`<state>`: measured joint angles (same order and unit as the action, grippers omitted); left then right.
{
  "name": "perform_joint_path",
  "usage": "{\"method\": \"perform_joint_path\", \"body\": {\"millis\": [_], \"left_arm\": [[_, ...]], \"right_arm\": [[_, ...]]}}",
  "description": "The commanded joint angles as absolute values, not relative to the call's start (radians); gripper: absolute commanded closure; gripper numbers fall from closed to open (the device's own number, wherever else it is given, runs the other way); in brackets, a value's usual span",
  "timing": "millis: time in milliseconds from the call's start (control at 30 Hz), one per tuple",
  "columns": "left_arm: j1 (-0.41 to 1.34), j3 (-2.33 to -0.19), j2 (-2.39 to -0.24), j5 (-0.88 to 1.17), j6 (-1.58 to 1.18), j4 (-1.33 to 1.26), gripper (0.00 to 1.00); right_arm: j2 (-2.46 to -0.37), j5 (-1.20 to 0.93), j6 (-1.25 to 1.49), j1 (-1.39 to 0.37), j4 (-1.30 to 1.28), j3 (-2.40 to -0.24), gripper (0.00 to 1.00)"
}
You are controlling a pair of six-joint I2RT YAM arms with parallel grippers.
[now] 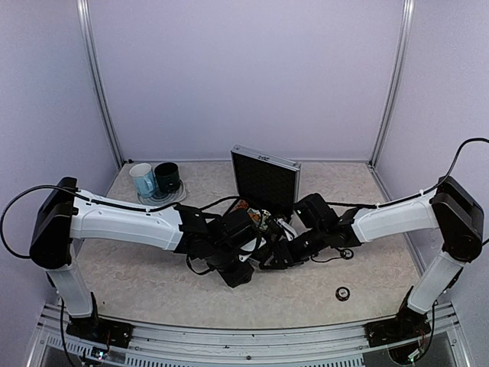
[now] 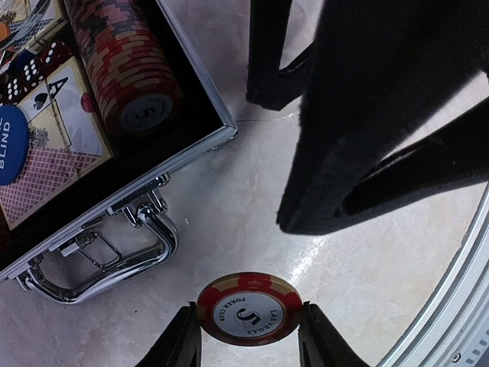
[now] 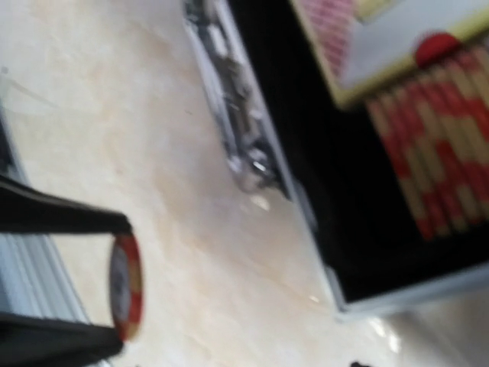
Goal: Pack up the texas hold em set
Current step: Pass from the left arm to the right
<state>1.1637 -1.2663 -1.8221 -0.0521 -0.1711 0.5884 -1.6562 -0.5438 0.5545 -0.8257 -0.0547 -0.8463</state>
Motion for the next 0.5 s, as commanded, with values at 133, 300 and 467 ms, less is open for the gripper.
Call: {"method": "perform_joint_path", "body": {"millis": [133, 300, 467], "left_arm": [[1.158, -1.259, -1.784, -0.029, -0.178, 0.552, 0.59], [1.158, -1.258, -1.786, -0.026, -0.178, 0.549, 0.59], [1.158, -1.258, -1.786, -0.026, -0.178, 0.546, 0.59]], "right_arm": [[-1.703, -0.641, 0.614, -0.816, 0.078, -0.846, 0.44], [-1.732, -0.704, 0.639, -0.816, 0.136, -0.849, 0.48], [-1.751, -0.742, 0.658, -0.818, 0.173, -0.847, 0.52]]}}
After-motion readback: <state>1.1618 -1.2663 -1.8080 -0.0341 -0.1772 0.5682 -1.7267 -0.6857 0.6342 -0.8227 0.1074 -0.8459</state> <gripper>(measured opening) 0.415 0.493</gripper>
